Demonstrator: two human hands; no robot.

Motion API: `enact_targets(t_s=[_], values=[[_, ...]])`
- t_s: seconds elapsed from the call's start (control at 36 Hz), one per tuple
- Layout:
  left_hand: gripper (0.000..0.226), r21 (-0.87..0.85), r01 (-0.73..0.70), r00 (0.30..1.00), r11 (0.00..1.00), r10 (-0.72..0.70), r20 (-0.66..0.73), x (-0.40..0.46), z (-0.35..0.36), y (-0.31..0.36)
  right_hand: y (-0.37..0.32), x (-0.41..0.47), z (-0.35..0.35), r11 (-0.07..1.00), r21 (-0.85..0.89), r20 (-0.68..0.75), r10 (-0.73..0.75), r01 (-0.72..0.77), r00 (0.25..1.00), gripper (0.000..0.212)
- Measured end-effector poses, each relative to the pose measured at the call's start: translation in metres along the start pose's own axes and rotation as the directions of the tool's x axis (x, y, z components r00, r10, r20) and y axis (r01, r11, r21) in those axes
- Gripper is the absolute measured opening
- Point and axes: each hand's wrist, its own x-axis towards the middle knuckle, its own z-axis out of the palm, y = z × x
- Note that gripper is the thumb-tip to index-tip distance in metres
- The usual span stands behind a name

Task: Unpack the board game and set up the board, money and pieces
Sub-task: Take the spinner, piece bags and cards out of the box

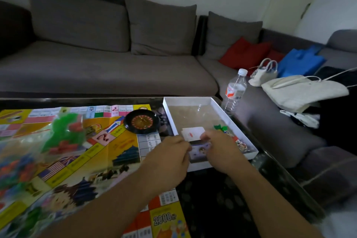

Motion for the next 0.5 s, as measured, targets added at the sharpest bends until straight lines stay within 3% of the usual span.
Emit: enact_targets(t_s=[0.19, 0.33, 0.5], values=[[0.028, 0.249, -0.041, 0.998, 0.968, 0.028, 0.058, 0.021, 0.034, 0.016, 0.024, 0.020, 0.012, 0.985, -0.089, 0.158, -0.134, 0.149, 0.978, 0.044], [0.035, 0.219, -0.050, 0.999, 0.975, 0.049, 0.008, 0.024, 0.042, 0.011, 0.025, 0.027, 0.015, 0.980, -0.143, 0.167, -0.116, 0.141, 0.979, 0.050], [0.032, 0.173, -0.009, 1.000, 0.985, 0.014, -0.027, 0.025, 0.046, 0.010, 0.023, 0.029, 0.016, 0.986, -0.117, 0.182, -0.095, 0.118, 0.979, 0.022]])
